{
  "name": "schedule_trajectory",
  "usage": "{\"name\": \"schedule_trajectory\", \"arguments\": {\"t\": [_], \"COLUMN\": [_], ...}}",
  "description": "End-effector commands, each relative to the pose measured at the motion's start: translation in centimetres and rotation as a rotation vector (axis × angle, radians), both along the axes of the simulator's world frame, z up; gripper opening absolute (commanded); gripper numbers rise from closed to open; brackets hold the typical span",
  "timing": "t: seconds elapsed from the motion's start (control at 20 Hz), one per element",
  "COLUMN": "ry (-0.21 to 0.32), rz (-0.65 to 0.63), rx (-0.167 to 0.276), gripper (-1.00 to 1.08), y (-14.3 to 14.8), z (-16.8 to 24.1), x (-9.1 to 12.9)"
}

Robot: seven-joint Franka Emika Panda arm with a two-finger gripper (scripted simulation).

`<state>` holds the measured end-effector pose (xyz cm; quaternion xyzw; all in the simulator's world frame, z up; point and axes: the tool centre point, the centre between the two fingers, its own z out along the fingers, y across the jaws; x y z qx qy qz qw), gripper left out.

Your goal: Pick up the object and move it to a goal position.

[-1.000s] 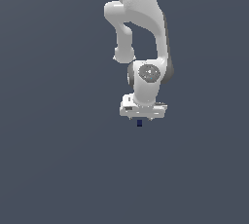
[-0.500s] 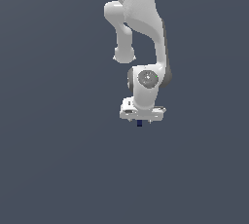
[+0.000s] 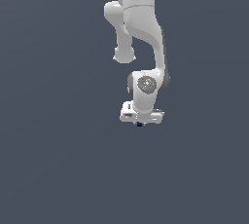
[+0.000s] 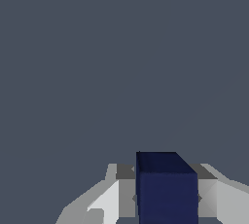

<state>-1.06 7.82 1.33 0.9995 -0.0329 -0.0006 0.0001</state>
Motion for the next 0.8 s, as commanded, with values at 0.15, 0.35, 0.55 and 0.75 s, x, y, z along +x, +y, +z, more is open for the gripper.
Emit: {"name": "schedule_trajectory", "arguments": {"t": [0.15, 0.35, 0.55, 0.75], "ry": [-0.001, -0.001, -0.001, -0.001], "rz": [0.000, 0.000, 0.000, 0.000], "rx": [0.000, 0.000, 0.000, 0.000], "gripper": [-1.00, -1.00, -1.00, -1.00], "y": [0.01, 0.01, 0.19, 0.98], "z": [-0.02, -0.02, 0.00, 0.02], "x": [0.05, 0.05, -0.13, -0.91]}}
